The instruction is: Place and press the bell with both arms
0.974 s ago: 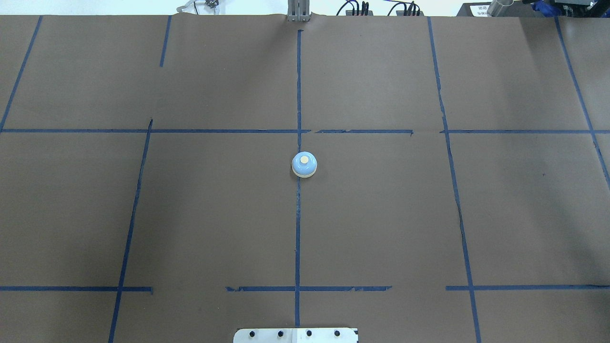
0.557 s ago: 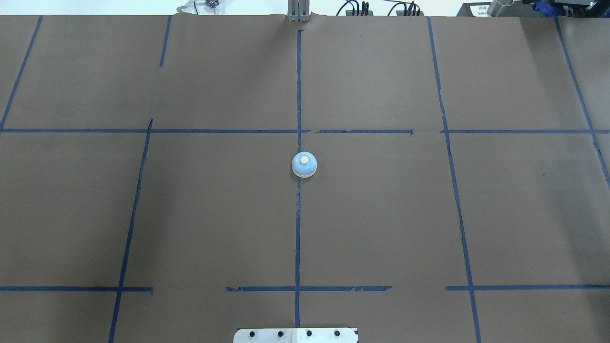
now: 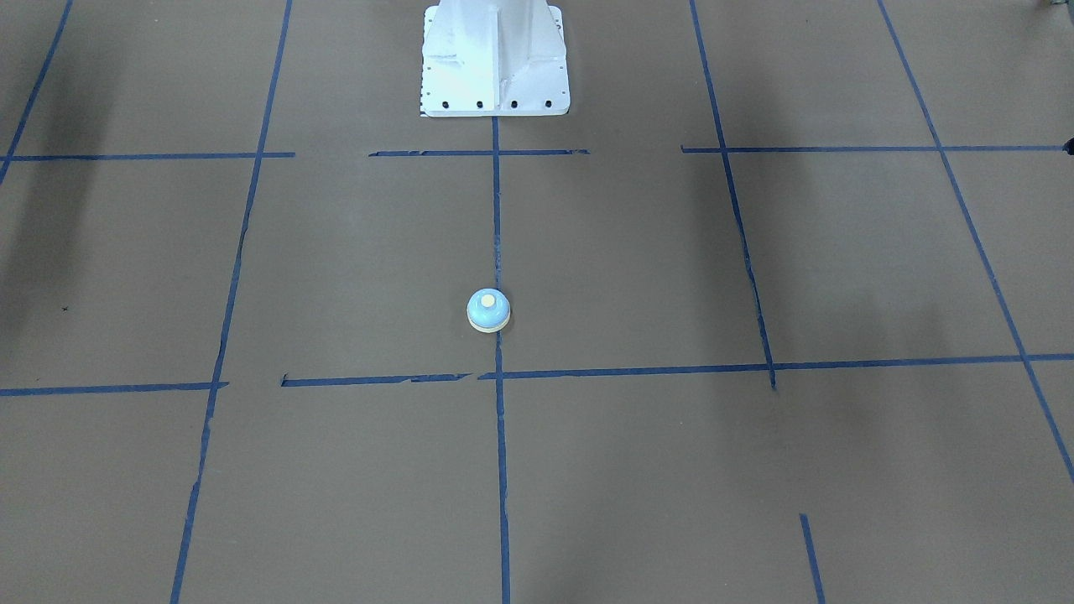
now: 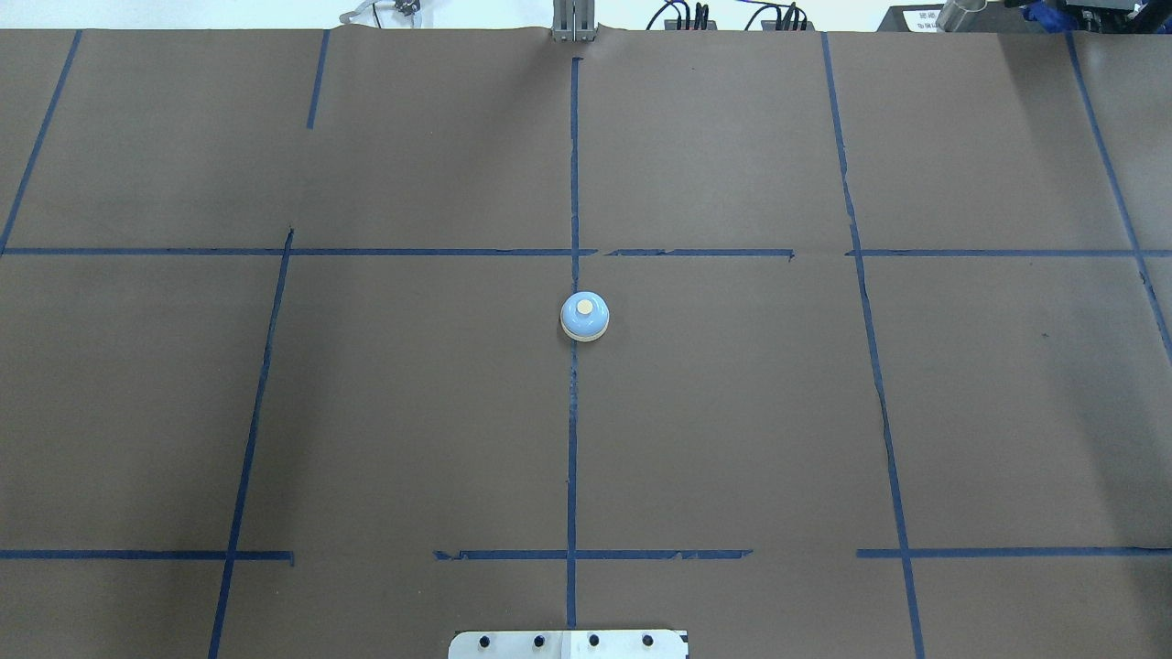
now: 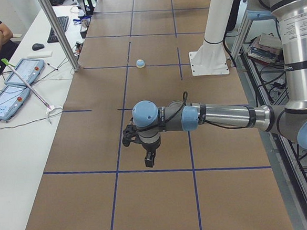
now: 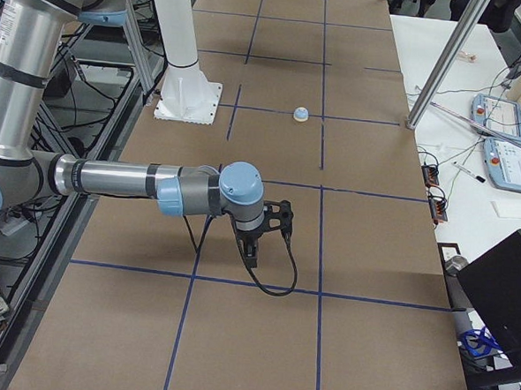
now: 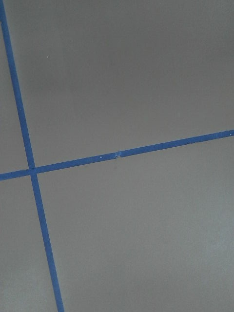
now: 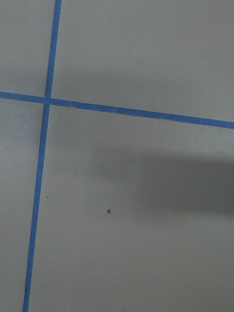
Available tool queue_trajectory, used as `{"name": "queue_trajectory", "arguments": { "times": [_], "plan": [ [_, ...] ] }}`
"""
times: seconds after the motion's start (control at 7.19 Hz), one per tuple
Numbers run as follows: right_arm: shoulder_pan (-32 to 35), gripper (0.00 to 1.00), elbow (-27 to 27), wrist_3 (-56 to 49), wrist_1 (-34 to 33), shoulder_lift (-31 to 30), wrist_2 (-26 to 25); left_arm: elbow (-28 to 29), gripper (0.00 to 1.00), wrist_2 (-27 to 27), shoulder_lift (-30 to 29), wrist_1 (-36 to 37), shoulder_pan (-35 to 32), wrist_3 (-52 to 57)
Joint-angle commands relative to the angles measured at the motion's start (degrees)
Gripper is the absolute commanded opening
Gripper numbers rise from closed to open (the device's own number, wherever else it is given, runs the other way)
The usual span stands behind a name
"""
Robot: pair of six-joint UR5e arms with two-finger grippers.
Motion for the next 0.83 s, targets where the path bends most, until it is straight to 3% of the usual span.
{"name": "queue_trajectory", "arguments": {
  "times": [0.0, 0.7],
  "plan": [
    [-0.18, 1.00, -0.90, -0.07, 0.29, 0.12, 1.36, -0.30, 1.00, -0.29, 0.89, -0.15, 0.08, 0.10],
    [-0.27, 1.00, -0.90, 0.02, 0.29, 0.48, 2.69, -0.82, 1.00, -0.38, 0.45, 0.03, -0.01, -0.25]
  ]
}}
